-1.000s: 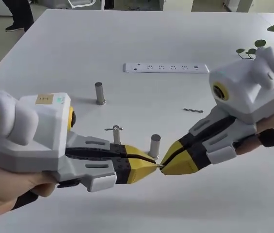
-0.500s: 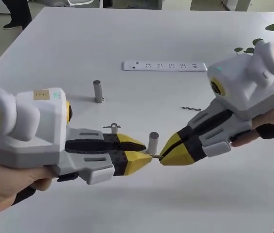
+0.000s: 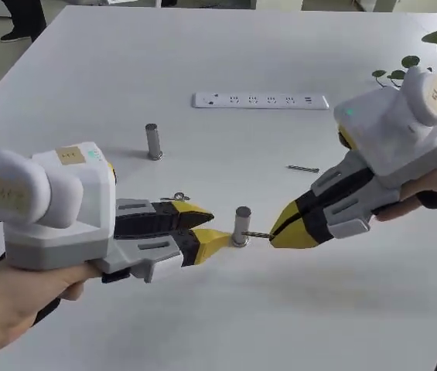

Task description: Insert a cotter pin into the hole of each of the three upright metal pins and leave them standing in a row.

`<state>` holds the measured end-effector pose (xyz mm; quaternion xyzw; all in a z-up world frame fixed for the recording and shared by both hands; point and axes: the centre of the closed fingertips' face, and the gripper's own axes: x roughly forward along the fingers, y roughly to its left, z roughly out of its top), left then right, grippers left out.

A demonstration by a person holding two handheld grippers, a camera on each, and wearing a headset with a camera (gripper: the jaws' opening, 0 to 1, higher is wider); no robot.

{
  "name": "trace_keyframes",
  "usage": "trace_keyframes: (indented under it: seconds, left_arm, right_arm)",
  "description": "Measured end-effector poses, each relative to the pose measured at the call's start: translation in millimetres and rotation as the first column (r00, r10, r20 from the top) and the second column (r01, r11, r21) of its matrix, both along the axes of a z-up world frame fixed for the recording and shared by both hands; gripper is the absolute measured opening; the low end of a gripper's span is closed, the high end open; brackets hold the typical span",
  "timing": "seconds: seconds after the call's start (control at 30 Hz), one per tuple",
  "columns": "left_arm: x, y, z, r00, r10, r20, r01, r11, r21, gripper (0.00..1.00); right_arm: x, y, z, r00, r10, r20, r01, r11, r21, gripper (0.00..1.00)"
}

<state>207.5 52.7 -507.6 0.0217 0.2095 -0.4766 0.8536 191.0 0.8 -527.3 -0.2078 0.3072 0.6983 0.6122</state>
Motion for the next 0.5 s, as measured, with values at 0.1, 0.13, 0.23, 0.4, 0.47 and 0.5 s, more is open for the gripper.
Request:
trace_keyframes:
  seconds: [0.1,0.13,0.23,0.4,0.47,0.5]
  left_arm:
    - [2.9,-0.4,-9.4,1.000,0.020,-0.002,-0.020,1.000,0.025,0.19]
    - [4.0,-0.7,-11.0,1.000,0.028,0.000,-0.028,0.999,0.028,0.19]
    - [9.0,-1.2,-16.7,0.999,0.054,0.003,-0.054,0.998,0.033,0.19]
    - [17.1,-5.5,-28.4,0.997,0.071,0.020,-0.072,0.995,0.073,0.19]
    - [21.6,-7.7,-31.5,0.996,0.088,0.023,-0.089,0.993,0.076,0.19]
    - [23.6,-8.2,-32.3,0.995,0.096,0.024,-0.097,0.992,0.076,0.19]
  right_arm:
    - [3.9,-4.4,-5.2,1.000,-0.003,0.011,0.004,1.000,-0.022,0.00]
    - [6.4,-6.5,-7.6,1.000,-0.006,0.022,0.007,0.999,-0.035,0.00]
    - [11.8,-11.3,-13.1,0.999,-0.008,0.042,0.010,0.998,-0.065,0.00]
    - [18.0,-16.8,-19.8,0.999,-0.002,0.047,0.006,0.996,-0.091,0.00]
    - [21.2,-17.9,-21.7,0.999,-0.004,0.053,0.010,0.995,-0.097,0.00]
    - [22.5,-18.6,-23.0,0.999,-0.003,0.054,0.008,0.995,-0.103,0.00]
